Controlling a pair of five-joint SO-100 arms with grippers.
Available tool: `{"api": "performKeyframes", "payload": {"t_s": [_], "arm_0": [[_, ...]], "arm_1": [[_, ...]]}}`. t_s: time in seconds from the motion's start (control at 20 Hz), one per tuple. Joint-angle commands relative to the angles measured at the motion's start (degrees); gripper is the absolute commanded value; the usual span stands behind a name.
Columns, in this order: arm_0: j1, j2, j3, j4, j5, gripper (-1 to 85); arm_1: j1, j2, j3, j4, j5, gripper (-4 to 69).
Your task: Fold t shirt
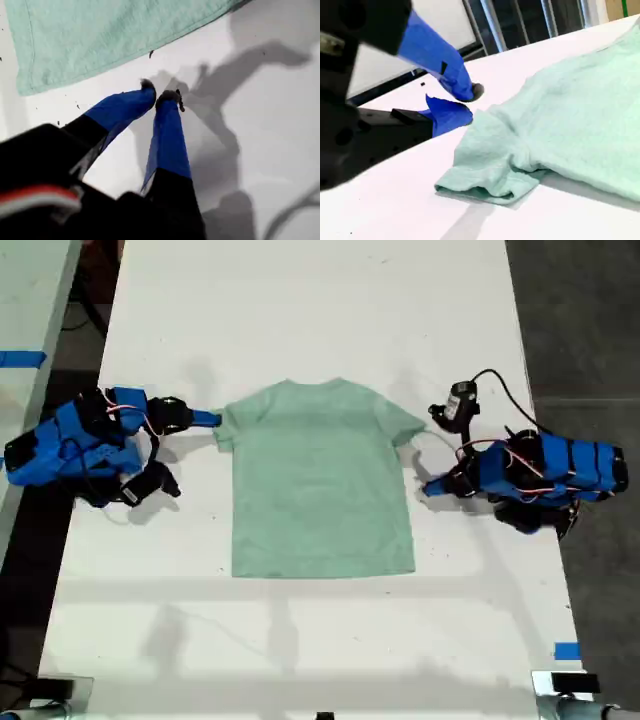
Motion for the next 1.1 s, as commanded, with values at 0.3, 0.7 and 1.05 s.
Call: {"api": "performKeyframes", "payload": {"t_s": [0.3,0.7,1.05], "arm_0": [[0.5,-0.1,2.1,0.3,0.3,3.2],[0.5,-0.1,2.1,0.3,0.3,3.2],[0.5,-0.1,2.1,0.3,0.3,3.2]], "arm_1": [[0.2,0.4,2.4,-1.8,-0.9,3.6],[0.2,0.4,2.4,-1.8,-0.9,3.6],[5.4,0.4,2.4,-1.8,-0.8,3.6]]}}
